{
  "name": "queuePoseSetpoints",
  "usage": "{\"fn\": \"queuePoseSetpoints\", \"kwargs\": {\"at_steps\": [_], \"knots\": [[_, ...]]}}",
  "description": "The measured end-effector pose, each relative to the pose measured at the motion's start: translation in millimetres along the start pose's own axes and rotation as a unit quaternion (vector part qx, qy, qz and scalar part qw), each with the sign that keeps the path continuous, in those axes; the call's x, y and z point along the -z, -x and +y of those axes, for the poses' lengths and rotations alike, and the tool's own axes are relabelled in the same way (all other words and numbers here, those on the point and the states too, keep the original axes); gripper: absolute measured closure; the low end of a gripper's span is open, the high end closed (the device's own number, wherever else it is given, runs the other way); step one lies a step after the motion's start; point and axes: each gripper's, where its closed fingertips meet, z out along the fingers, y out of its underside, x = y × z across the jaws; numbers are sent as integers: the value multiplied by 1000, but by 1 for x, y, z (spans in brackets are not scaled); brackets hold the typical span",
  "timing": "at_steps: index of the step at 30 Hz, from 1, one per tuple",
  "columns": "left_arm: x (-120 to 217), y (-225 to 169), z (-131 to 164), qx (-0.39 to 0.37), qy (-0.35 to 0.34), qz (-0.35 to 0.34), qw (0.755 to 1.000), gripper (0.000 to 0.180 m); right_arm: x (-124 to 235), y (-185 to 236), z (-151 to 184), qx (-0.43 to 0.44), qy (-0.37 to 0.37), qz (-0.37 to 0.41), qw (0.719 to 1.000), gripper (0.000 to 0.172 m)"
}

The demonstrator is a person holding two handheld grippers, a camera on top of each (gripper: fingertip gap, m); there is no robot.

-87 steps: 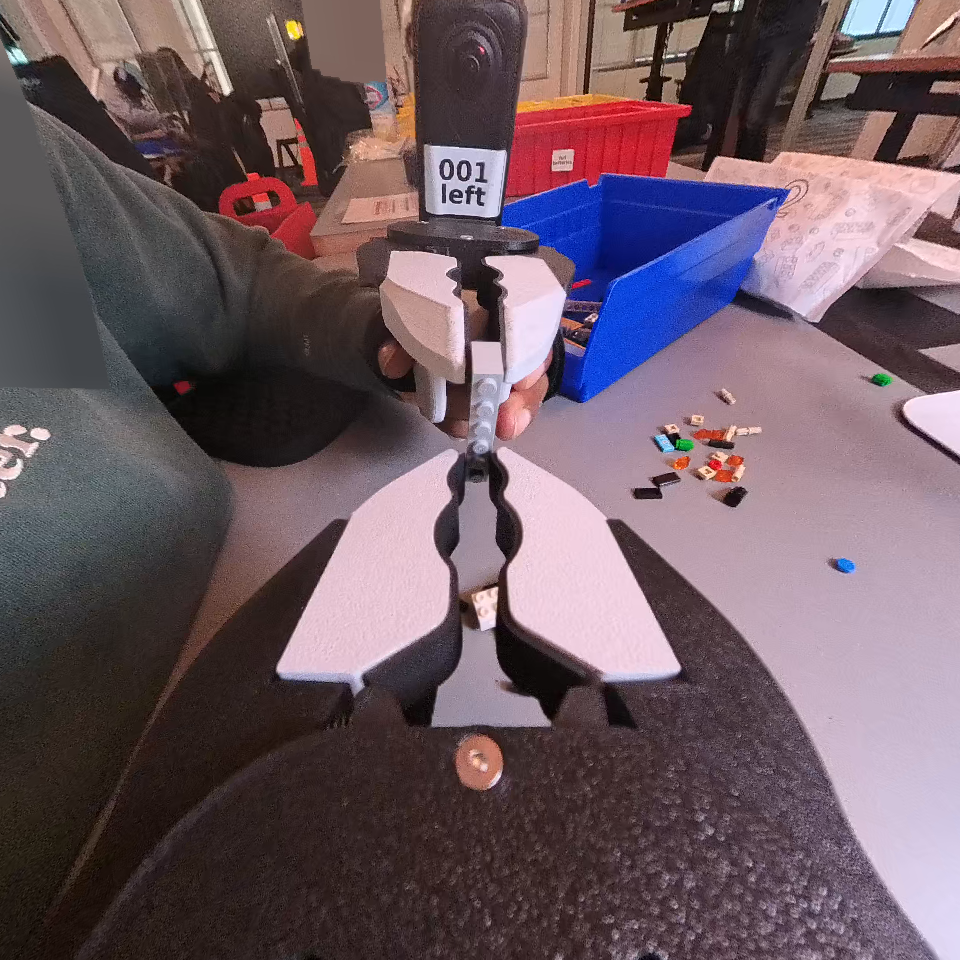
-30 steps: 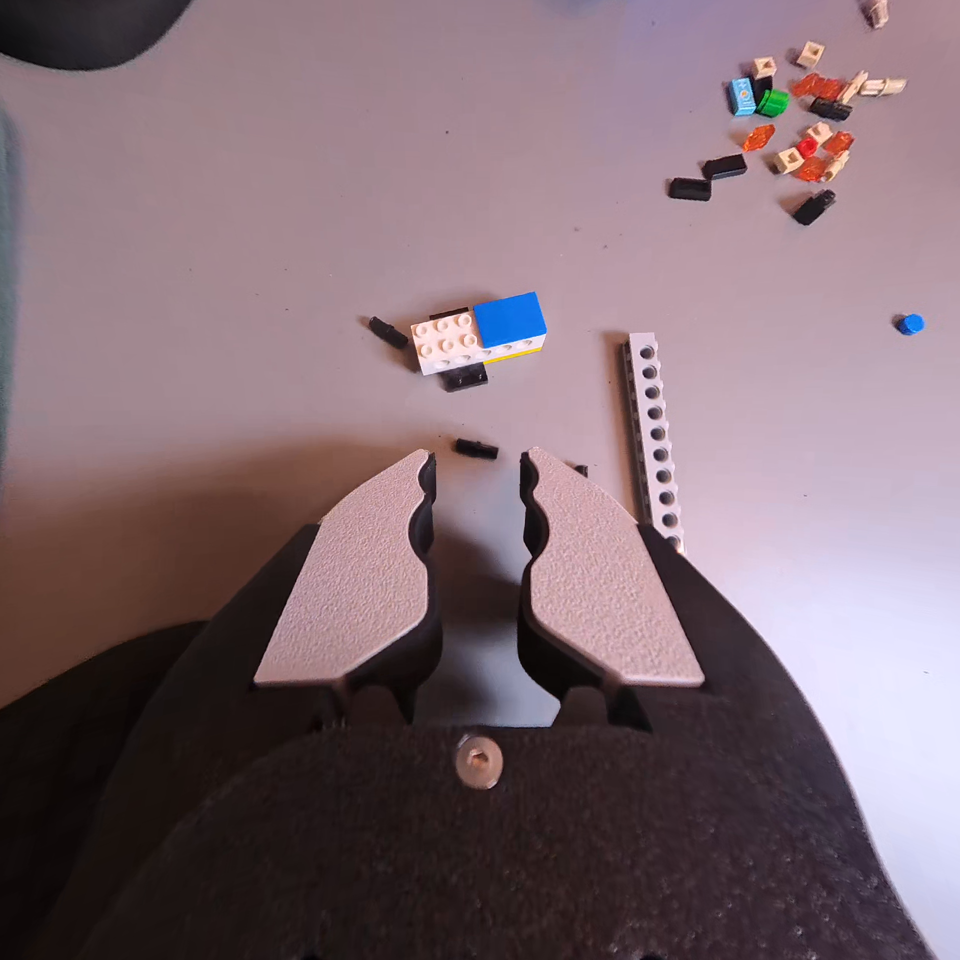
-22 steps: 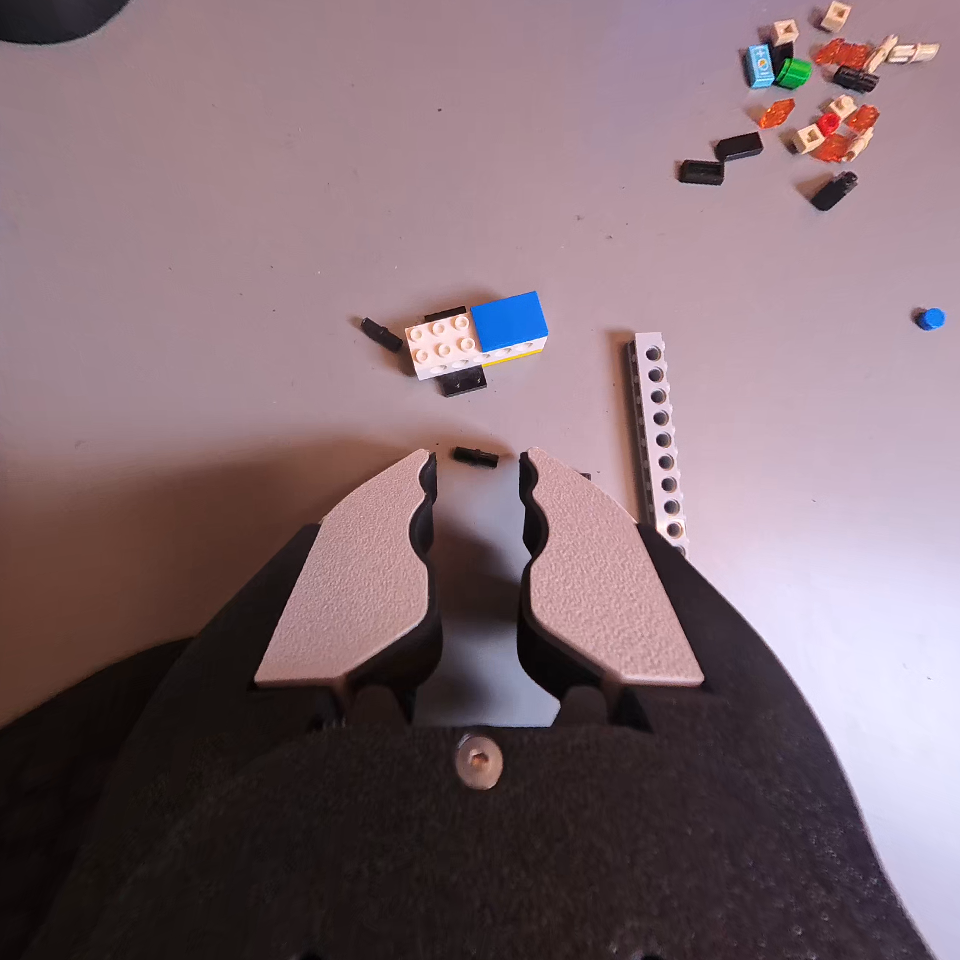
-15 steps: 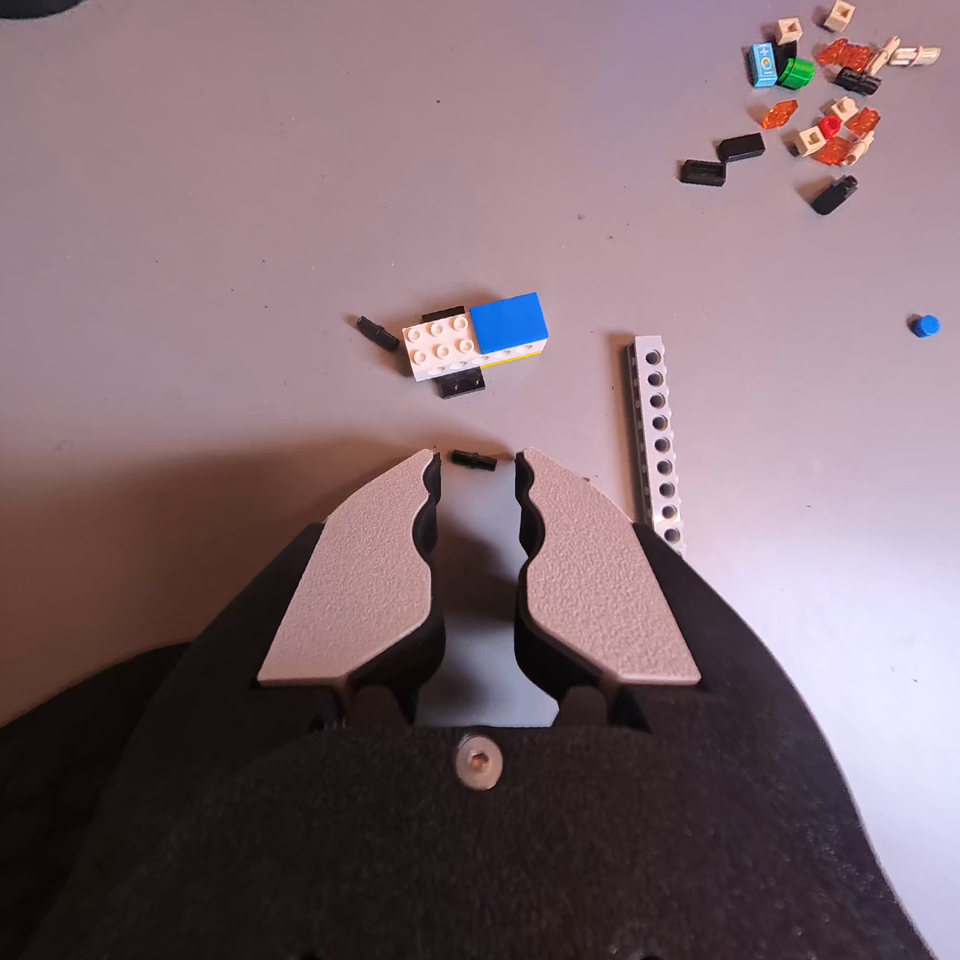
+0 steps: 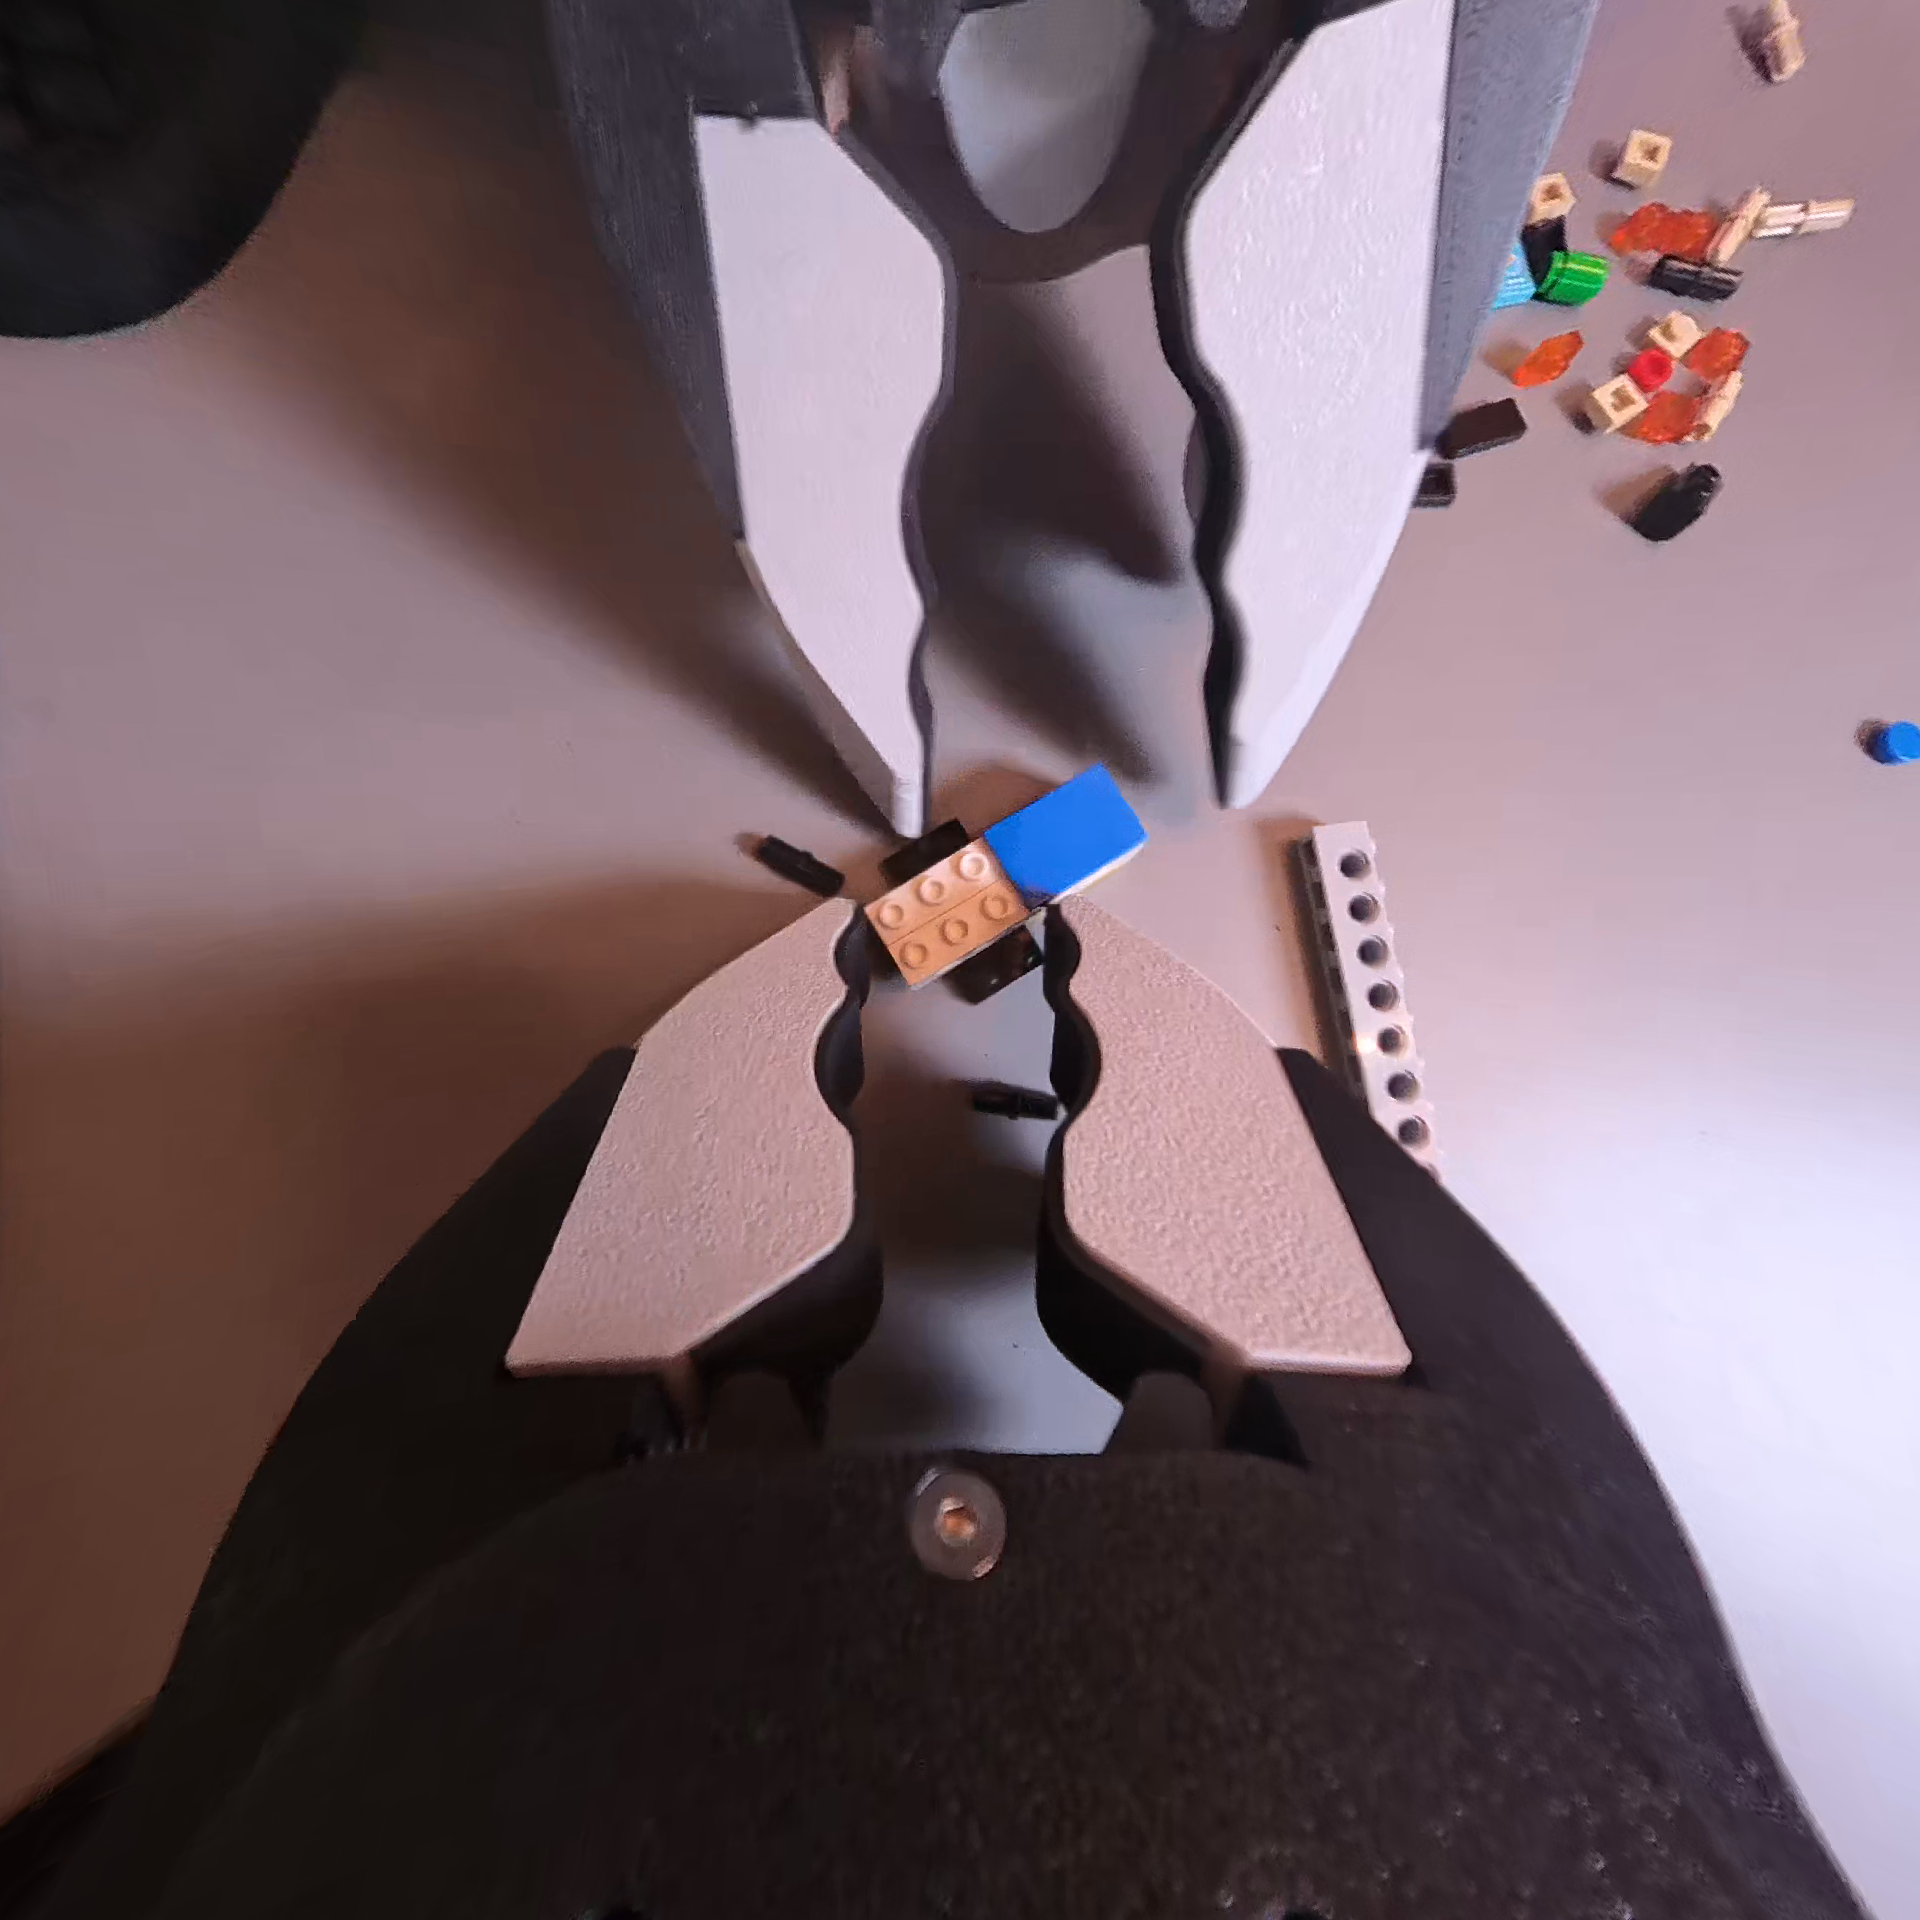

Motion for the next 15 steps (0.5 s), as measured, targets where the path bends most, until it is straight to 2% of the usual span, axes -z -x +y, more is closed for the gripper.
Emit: {"fn": "queuePoseSetpoints", "kwargs": {"at_steps": [2,5,11,13,15], "knots": [[-1,-3,2,-16,10,4,1000,132,4,-6,4,3,3,8,1000,144],[6,-5,6,-11,24,3,1000,147,11,-12,9,-8,6,12,1000,138],[12,-3,5,-2,18,-9,1000,148,7,-6,7,1,8,6,1000,136],[9,1,-1,1,1,-18,1000,147,3,-6,7,9,13,12,1000,146],[5,1,-5,3,-10,-11,1000,149,3,-5,5,21,10,13,1000,147]]}}
